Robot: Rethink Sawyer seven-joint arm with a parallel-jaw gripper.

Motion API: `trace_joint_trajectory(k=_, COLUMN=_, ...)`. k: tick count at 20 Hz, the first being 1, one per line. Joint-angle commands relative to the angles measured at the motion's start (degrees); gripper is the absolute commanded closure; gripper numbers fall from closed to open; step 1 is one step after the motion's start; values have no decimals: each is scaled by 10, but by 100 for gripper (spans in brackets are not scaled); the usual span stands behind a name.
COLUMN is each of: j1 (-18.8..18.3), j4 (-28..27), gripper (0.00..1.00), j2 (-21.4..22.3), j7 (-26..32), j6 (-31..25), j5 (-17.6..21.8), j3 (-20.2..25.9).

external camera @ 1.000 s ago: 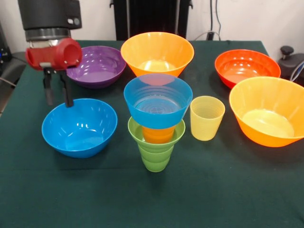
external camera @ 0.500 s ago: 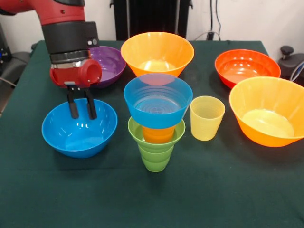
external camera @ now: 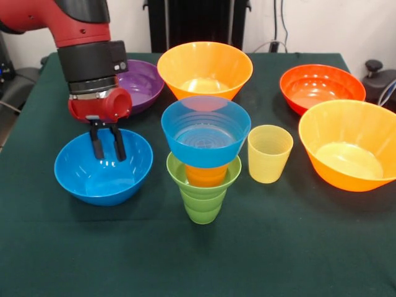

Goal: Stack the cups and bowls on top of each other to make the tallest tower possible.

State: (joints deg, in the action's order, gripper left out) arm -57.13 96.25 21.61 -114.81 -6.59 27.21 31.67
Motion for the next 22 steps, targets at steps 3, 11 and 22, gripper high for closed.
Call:
trace_joint_trajectory(k=3, j1=-29, j4=12, gripper=0, j2=56, j7=43, j6=-51, j5=39, j3=12)
trace_joint_trajectory(k=11, j1=-73, j4=22, gripper=0, j2=104, j7=74, j6=-109, j5=22, j3=48)
trace_joint_trajectory(k=22, j1=-70, j4=-5, gripper=0, j2=62, j7=67, j6=-98, j5=46, j3=49)
